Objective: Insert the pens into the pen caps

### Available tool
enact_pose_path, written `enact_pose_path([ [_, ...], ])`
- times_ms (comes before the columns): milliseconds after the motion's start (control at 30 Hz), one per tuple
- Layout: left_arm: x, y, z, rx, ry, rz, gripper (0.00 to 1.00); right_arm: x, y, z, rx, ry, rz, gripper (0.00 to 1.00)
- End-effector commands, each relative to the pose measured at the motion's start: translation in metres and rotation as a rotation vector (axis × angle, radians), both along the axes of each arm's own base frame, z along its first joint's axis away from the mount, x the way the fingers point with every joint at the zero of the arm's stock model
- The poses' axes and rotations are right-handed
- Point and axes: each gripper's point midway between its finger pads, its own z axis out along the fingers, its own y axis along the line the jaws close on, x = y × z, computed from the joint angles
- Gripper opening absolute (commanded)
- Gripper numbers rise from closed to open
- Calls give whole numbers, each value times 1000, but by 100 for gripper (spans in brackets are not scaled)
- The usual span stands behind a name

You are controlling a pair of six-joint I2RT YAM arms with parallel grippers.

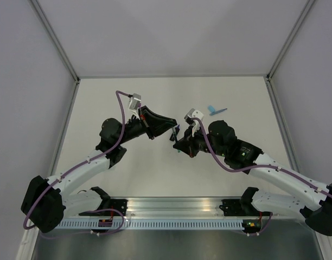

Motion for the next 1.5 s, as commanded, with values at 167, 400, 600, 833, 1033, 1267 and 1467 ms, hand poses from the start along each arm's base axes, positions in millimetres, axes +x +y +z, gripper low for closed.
enact_pose_path([
  [167,-22,-1,-39,161,228,-38,41,17,9,53,203,-161,-15,0],
  [400,-4,21,-11,184,178,155,95,12,-4,-19,118,37,-96,0],
  [600,1,35,-36,247,198,240,100,38,-22,-70,26,170,-336,0],
  [833,37,91,-101,338,283,627,100,57,-36,-160,-159,431,-598,0],
  [1033,41,102,-113,350,292,687,100,74,-49,-208,-250,557,-699,0],
  [1267,41,100,-114,349,293,680,100,83,-60,-229,-300,612,-710,3],
  [1467,42,101,-115,353,293,685,100,79,-58,-238,-327,630,-687,12],
])
